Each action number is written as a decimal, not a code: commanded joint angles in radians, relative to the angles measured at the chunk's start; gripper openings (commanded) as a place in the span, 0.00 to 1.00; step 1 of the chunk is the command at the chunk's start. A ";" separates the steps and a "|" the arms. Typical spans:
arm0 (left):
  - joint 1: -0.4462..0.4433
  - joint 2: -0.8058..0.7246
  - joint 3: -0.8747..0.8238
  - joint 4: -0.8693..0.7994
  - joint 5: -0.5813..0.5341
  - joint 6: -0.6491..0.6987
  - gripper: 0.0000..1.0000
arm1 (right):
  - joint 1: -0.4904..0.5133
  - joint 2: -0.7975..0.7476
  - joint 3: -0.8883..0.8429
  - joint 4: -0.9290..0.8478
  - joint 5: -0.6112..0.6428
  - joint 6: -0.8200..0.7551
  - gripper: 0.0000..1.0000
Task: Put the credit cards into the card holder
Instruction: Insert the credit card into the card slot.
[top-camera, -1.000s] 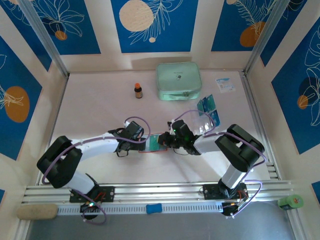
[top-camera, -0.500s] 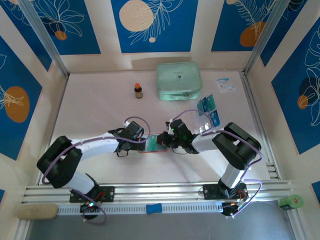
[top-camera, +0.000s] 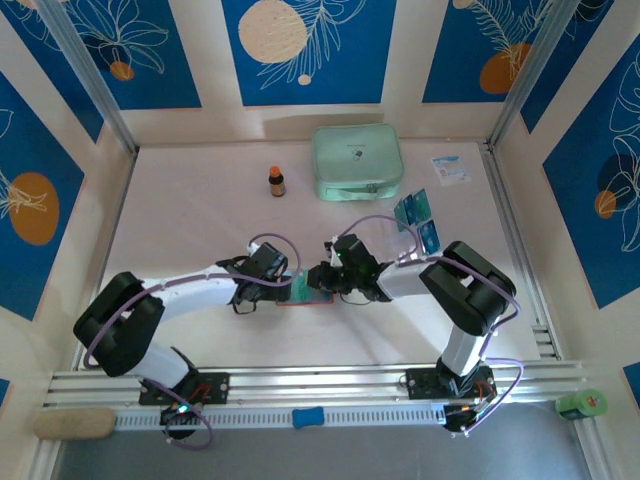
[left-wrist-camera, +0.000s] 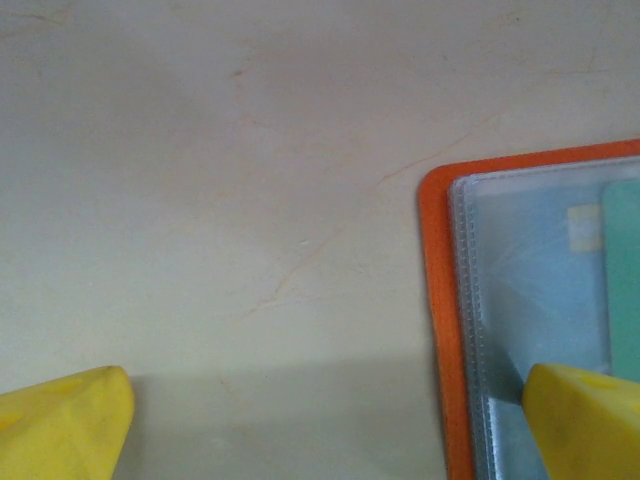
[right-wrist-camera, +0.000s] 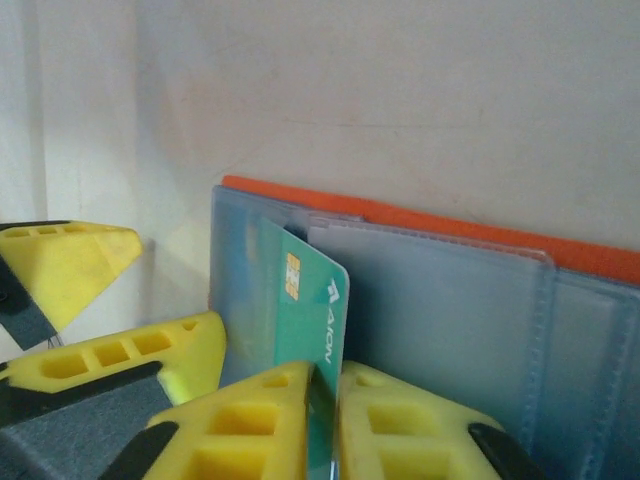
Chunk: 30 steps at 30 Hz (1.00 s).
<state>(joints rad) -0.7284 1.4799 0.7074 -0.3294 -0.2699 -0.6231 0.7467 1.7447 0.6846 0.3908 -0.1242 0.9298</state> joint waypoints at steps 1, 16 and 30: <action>0.009 -0.033 0.010 -0.041 -0.005 -0.013 1.00 | 0.001 -0.041 0.030 -0.197 -0.025 -0.088 0.24; 0.097 -0.089 0.025 -0.101 -0.017 -0.012 1.00 | -0.001 -0.071 0.277 -0.603 0.051 -0.313 0.10; 0.110 0.018 -0.003 -0.083 0.003 -0.015 1.00 | 0.041 0.095 0.412 -0.709 0.086 -0.353 0.01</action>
<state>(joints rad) -0.6281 1.4773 0.7162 -0.3901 -0.2768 -0.6304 0.7792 1.8156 1.0611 -0.2691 -0.0479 0.5987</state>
